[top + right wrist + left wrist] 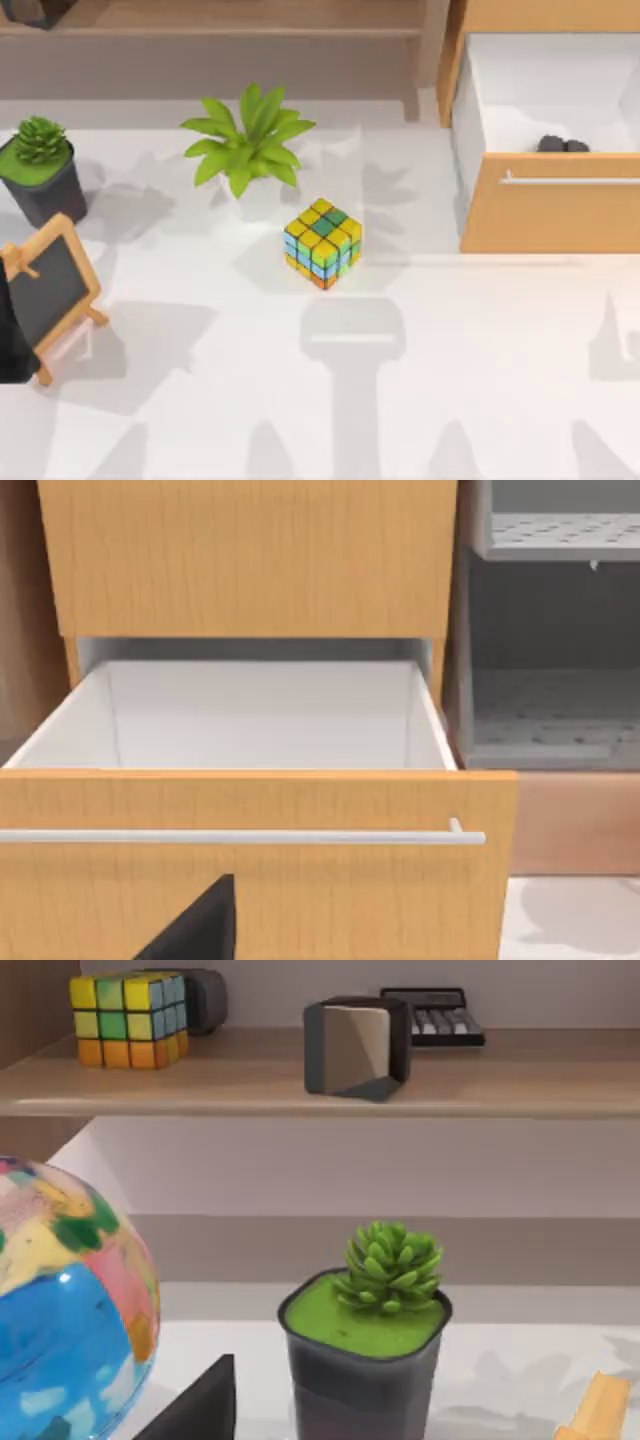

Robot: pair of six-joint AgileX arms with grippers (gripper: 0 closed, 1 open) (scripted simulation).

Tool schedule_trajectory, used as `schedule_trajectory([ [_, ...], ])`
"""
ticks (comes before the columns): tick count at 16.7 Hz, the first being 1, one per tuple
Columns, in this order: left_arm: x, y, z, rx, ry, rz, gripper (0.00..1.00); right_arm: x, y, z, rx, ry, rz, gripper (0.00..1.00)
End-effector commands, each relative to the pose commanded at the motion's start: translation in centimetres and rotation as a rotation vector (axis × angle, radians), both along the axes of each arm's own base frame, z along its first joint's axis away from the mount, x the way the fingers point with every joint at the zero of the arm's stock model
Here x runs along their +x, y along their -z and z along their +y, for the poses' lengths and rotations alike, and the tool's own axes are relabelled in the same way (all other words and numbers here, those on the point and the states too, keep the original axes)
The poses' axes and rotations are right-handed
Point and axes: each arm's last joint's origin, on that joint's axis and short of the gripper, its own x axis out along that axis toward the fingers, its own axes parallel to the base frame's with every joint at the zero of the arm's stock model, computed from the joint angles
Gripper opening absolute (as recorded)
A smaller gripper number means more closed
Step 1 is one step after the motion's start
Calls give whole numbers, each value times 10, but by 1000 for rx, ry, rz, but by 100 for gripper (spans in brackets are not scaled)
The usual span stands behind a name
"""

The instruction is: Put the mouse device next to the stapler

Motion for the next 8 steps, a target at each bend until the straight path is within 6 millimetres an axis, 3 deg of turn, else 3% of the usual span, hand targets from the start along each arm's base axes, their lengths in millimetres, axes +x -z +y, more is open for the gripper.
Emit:
schedule_trajectory([
  [4,0,0,0,0,0,0,100,0,-6,0,7,-2,20,100],
  [8,0,0,0,0,0,0,100,5,-43,2,48,-7,136,100],
])
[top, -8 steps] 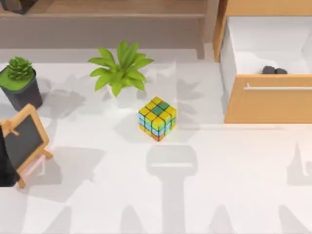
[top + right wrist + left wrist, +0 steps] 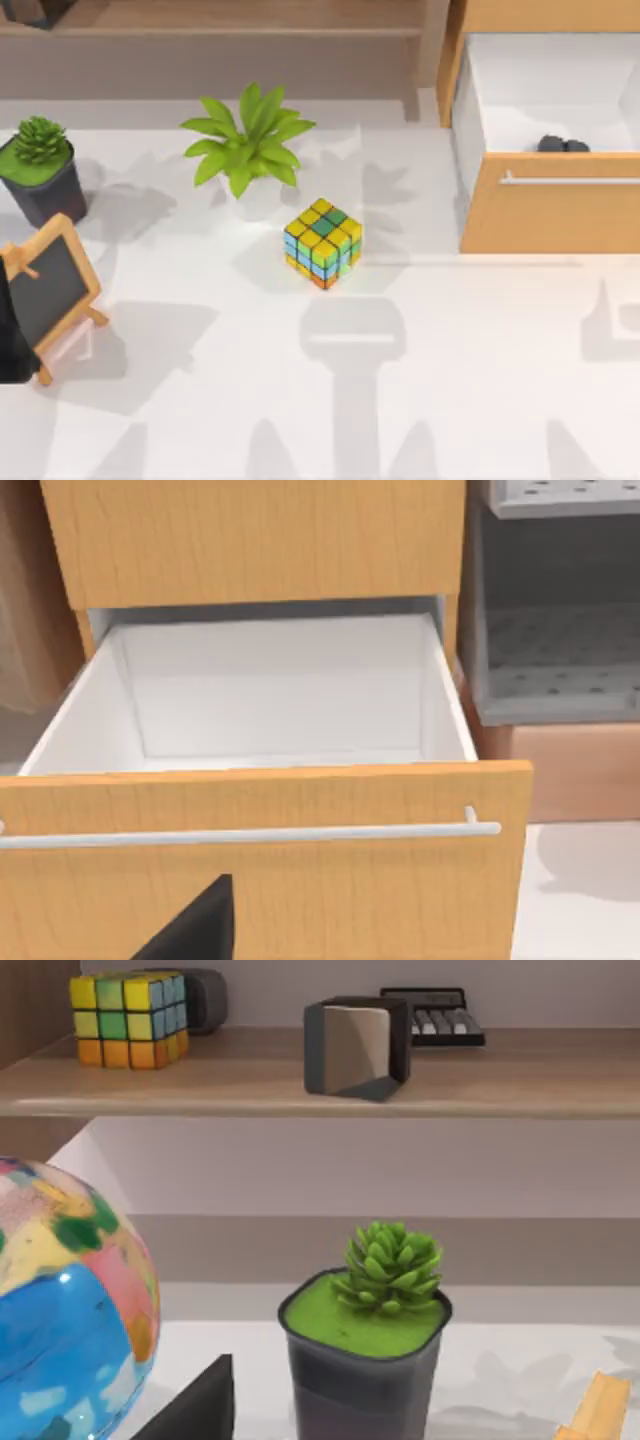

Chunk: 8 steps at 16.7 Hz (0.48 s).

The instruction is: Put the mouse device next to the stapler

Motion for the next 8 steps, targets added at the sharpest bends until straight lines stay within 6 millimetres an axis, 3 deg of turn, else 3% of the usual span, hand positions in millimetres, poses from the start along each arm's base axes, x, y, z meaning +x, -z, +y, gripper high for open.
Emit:
schedule_trajectory([
  [4,0,0,0,0,0,0,100,32,-59,4,59,1,208,100],
  [8,0,0,0,0,0,0,100,108,-104,14,111,18,482,100],
])
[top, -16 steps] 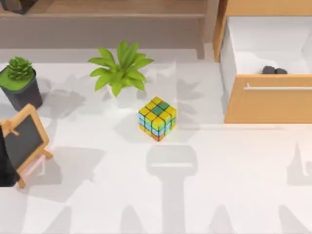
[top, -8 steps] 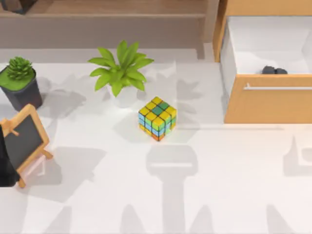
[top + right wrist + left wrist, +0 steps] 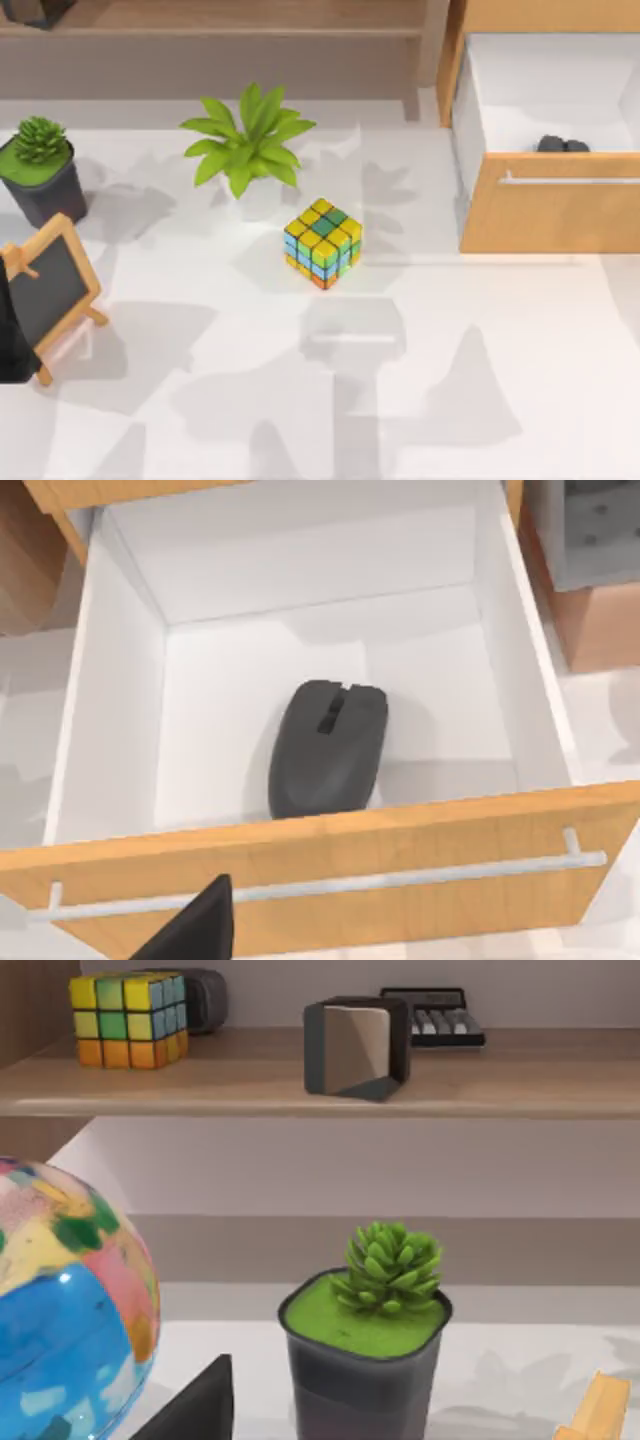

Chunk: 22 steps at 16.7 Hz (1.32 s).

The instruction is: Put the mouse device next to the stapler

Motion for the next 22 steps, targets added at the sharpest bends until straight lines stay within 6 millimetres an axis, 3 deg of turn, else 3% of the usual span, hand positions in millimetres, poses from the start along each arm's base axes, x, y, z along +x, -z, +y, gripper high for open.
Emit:
schedule_trajectory([
  [2,0,0,0,0,0,0,100,51,-6,8,16,11,146,100],
  [4,0,0,0,0,0,0,100,103,2,19,24,24,290,100],
  [7,0,0,0,0,0,0,100,172,35,36,23,48,488,100],
  [10,0,0,0,0,0,0,100,220,81,51,14,77,660,100],
  [13,0,0,0,0,0,0,100,247,123,59,8,116,794,100],
  [15,0,0,0,0,0,0,100,257,139,60,11,139,839,100],
  [22,0,0,0,0,0,0,100,263,146,59,18,155,853,100],
])
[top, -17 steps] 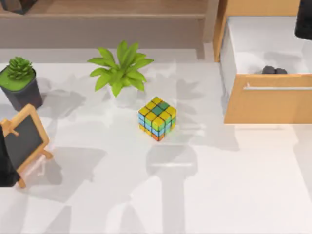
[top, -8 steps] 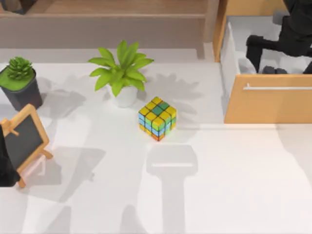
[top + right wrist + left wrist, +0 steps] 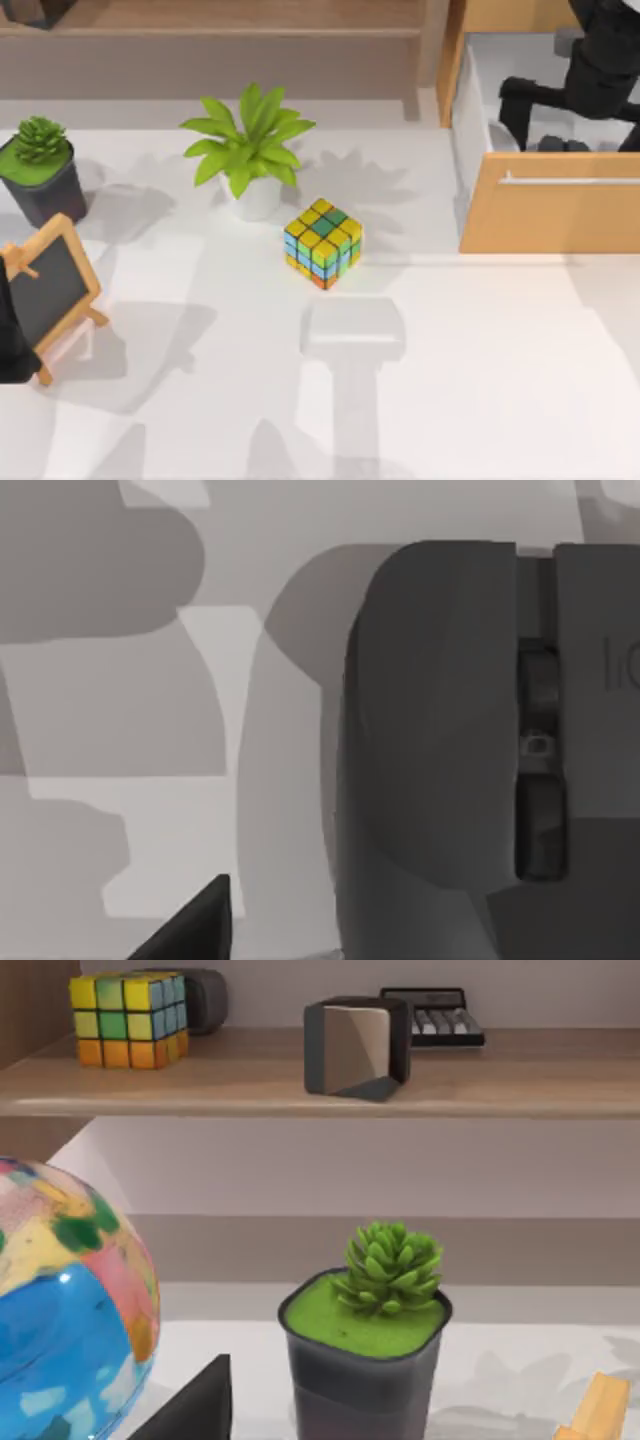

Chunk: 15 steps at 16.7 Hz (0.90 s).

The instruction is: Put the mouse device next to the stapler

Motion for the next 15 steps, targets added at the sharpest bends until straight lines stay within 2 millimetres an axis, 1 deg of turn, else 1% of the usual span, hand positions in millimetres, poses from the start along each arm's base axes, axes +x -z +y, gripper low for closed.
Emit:
schedule_trajectory([
  [10,0,0,0,0,0,0,100,1,13,1,0,-3,-1,100],
  [15,0,0,0,0,0,0,100,1,15,1,-1,-3,-9,100],
])
